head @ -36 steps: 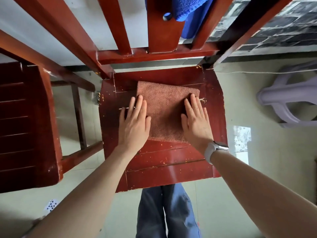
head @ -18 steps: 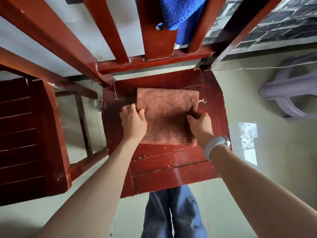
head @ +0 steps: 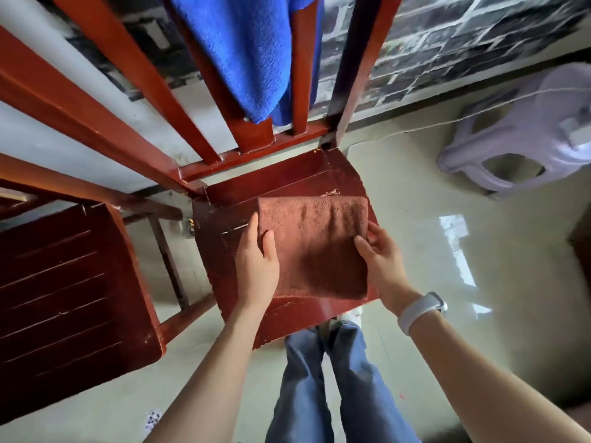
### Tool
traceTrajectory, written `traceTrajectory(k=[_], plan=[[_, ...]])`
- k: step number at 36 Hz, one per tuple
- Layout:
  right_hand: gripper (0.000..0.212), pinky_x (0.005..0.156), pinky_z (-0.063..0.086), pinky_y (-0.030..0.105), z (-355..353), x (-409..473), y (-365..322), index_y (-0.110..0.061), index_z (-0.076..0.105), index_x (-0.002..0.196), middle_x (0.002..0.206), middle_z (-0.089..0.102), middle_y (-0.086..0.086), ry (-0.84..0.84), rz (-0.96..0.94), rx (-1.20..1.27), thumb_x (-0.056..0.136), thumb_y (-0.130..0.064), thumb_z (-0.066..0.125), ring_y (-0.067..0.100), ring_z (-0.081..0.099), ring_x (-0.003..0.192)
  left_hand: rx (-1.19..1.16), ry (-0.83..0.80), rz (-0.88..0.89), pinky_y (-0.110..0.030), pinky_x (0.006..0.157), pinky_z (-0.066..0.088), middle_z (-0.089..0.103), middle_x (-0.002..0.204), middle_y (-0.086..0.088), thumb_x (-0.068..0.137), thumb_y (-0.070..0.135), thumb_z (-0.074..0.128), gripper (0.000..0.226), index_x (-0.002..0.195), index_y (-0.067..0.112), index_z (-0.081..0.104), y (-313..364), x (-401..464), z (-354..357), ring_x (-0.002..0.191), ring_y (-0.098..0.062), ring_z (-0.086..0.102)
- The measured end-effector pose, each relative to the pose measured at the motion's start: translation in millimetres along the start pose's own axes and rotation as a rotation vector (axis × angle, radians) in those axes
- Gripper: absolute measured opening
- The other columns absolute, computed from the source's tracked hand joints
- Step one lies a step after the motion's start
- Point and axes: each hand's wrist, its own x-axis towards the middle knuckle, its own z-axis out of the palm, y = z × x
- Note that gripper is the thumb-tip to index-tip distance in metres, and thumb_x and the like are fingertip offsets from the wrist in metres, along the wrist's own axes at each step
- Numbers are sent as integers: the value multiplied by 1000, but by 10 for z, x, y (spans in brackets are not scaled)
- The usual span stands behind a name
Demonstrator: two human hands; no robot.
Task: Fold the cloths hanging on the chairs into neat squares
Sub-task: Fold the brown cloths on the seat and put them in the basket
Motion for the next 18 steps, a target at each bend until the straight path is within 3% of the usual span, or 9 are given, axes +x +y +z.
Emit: traceTrajectory(k=[1, 5, 9, 13, 18], plan=[[33, 77, 48, 13, -136, -96, -67, -14, 53, 122, 87, 58, -5, 22, -7, 9, 90, -12, 56, 12, 58, 84, 4, -10, 28, -14, 97, 25, 46, 139, -10, 96, 18, 44, 42, 137, 9, 39, 140, -85, -36, 128, -21, 42], [28, 90, 47, 33, -583, -363, -222, -11, 58, 119, 105, 65, 11, 100, -54, -10, 92, -17, 51, 22, 59, 95, 12, -67, 68, -12, 96, 25, 46, 139, -11, 96, 19, 44, 42, 136, 8, 40, 581, -364, -65, 128, -21, 43], [28, 83, 48, 31, -1257, -635, -388, -9, 58, 119, 101, 64, 12, 180, -59, 77, 92, -12, 49, 19, 59, 86, 30, -141, 194, -12, 97, 23, 47, 138, -13, 95, 17, 46, 43, 135, 5, 41, 1193, -656, 76, 128, -23, 43], [25, 68, 45, 10, -2108, -853, -434, -6, 60, 114, 96, 63, 9, 301, -126, 117, 90, -7, 52, 16, 57, 83, 50, -221, 315, -15, 100, 23, 46, 138, -14, 95, 16, 46, 42, 135, 3, 41, 1903, -1013, 394, 129, -25, 42], [19, 70, 45, 11, -3344, -1148, -317, -15, 59, 105, 93, 62, 4, 422, -173, 179, 88, -7, 53, 15, 57, 84, 26, -289, 445, -19, 89, 36, 52, 131, -16, 94, 14, 47, 39, 132, 4, 44, 2809, -1642, 1024, 117, -28, 51]])
